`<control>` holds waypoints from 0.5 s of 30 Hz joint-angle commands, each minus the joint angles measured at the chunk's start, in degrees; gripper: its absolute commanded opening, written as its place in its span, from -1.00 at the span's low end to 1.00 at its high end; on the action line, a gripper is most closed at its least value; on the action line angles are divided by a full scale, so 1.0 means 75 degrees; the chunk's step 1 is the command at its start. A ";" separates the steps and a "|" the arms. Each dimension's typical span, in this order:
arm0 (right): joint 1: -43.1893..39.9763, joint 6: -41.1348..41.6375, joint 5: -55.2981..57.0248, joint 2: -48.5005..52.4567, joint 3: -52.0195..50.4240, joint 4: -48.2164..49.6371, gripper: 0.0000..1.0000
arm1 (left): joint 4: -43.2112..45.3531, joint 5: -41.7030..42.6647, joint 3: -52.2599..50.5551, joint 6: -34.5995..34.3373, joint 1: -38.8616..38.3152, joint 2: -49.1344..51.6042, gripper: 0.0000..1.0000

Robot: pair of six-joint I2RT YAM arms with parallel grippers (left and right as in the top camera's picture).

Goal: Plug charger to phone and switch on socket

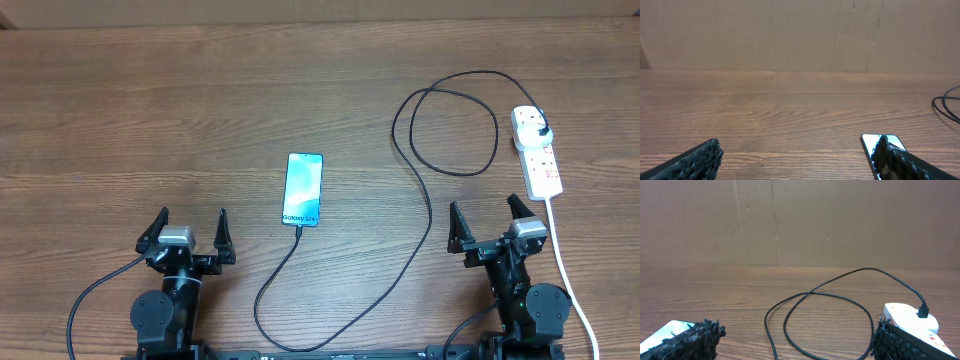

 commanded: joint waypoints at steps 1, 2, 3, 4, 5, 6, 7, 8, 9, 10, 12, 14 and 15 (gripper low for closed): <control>0.0038 0.0050 0.0076 -0.0082 -0.0082 0.0017 1.00 | -0.0017 0.0029 -0.0026 0.0189 0.0076 -0.0085 1.00; 0.0038 0.0050 0.0076 -0.0082 -0.0082 0.0017 1.00 | -0.0017 0.0029 -0.0026 0.0189 0.0076 -0.0085 1.00; 0.0038 0.0050 0.0076 -0.0082 -0.0082 0.0017 1.00 | -0.0017 0.0029 -0.0026 0.0192 0.0076 -0.0085 0.99; 0.0038 0.0050 0.0076 -0.0082 -0.0082 0.0017 1.00 | -0.0017 0.0029 -0.0026 0.0189 0.0076 -0.0085 1.00; 0.0038 0.0050 0.0076 -0.0082 -0.0079 0.0017 1.00 | -0.0017 0.0029 -0.0026 0.0189 0.0076 -0.0085 1.00; 0.0038 0.0050 0.0076 -0.0082 -0.0079 0.0017 1.00 | -0.0017 0.0029 -0.0026 0.0192 0.0076 -0.0085 0.99; 0.0038 0.0047 0.0076 -0.0082 -0.0082 0.0017 1.00 | -0.0017 0.0029 -0.0026 0.0192 0.0076 -0.0085 1.00; 0.0038 0.0050 0.0076 -0.0082 -0.0082 0.0017 1.00 | -0.0017 0.0029 -0.0026 0.0192 0.0076 -0.0085 1.00; 0.0038 0.0050 0.0076 -0.0082 -0.0079 0.0017 1.00 | -0.0017 0.0029 -0.0026 0.0192 0.0076 -0.0085 0.99; 0.0038 0.0050 0.0076 -0.0082 -0.0079 0.0017 1.00 | -0.0017 0.0029 -0.0026 0.0189 0.0076 -0.0085 1.00; 0.0038 0.0050 0.0076 -0.0082 -0.0082 0.0017 1.00 | -0.0017 0.0029 -0.0026 0.0192 0.0076 -0.0085 1.00; 0.0038 0.0050 0.0076 -0.0082 -0.0082 0.0017 1.00 | -0.0017 0.0029 -0.0026 0.0189 0.0076 -0.0085 1.00; 0.0038 0.0050 0.0076 -0.0082 -0.0082 0.0017 1.00 | -0.0017 0.0029 -0.0026 0.0192 0.0076 -0.0085 1.00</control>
